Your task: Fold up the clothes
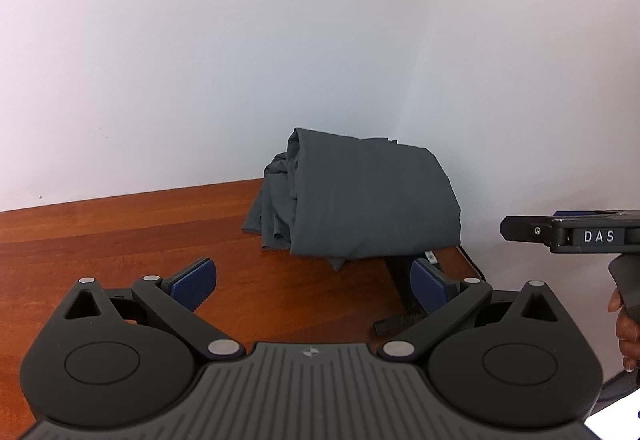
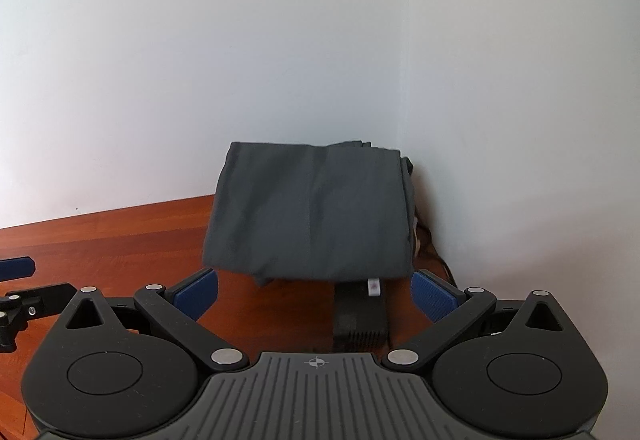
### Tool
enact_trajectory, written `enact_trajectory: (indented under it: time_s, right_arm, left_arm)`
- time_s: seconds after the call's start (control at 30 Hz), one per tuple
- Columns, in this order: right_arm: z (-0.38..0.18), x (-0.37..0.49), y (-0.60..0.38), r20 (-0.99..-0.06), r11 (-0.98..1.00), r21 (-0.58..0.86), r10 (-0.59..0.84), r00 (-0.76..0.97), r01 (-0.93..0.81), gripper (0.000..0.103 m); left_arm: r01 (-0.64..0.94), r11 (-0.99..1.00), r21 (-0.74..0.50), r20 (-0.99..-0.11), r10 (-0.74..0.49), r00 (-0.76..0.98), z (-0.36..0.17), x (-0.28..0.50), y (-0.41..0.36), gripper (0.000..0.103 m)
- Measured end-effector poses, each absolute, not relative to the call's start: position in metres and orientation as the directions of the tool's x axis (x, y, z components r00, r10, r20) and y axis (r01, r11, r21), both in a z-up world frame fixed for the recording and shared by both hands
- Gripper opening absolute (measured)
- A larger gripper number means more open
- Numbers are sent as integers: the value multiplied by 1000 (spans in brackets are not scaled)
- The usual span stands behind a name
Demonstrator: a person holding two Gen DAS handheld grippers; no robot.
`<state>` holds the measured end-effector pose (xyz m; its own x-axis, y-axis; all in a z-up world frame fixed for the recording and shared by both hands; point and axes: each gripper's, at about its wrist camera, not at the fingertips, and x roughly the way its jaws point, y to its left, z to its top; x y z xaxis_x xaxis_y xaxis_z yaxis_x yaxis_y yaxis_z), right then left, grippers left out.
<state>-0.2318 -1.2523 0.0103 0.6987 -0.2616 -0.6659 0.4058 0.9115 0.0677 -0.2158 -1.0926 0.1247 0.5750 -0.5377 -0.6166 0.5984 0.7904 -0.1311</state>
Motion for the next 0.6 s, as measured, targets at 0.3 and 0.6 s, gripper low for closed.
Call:
enact_trajectory:
  time_s: [0.3, 0.6]
  right_arm:
    - [11, -279, -1194, -659, 907, 62, -276, 700, 416, 103]
    - [8, -321, -1147, -657, 897, 58, -296, 694, 438, 103]
  left_arm:
    - [603, 794, -78, -632, -507, 586, 122, -261, -1039, 103]
    - [620, 783, -49, -645, -499, 579, 109, -296, -995, 103]
